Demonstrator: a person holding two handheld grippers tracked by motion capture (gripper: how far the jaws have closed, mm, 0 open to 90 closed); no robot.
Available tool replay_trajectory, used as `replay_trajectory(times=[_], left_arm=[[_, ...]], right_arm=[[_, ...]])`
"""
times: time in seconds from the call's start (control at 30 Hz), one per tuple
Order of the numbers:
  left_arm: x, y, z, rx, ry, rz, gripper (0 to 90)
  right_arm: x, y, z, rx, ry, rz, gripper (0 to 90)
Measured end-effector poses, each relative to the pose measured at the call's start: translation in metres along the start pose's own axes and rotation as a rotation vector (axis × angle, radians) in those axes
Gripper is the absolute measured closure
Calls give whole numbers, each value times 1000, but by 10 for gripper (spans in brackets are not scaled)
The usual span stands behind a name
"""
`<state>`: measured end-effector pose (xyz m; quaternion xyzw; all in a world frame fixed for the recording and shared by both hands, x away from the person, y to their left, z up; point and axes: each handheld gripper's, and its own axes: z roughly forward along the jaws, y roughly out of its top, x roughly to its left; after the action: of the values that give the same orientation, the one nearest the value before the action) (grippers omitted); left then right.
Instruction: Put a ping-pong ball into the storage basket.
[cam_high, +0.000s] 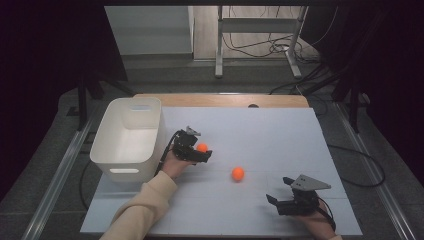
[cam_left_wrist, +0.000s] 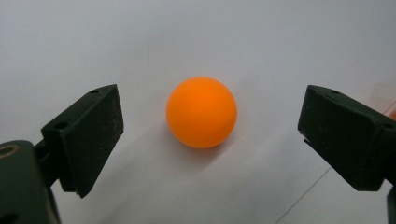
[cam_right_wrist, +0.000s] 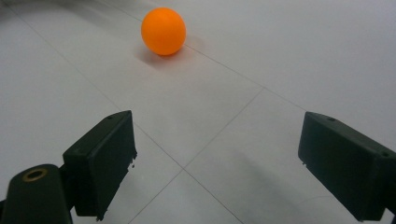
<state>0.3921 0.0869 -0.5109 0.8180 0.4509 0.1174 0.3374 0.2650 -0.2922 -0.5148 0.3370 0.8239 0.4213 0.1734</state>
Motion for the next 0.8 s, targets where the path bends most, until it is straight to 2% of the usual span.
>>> replay_trajectory(times=[0.37,0.8], left_arm=[[5,-2,10,12,-2,-4,91],[7,-5,16,31,-4,15,143]], right_arm=[[0,0,0,4,-3,2,115],[-1,0,0,-7,2,5,115]])
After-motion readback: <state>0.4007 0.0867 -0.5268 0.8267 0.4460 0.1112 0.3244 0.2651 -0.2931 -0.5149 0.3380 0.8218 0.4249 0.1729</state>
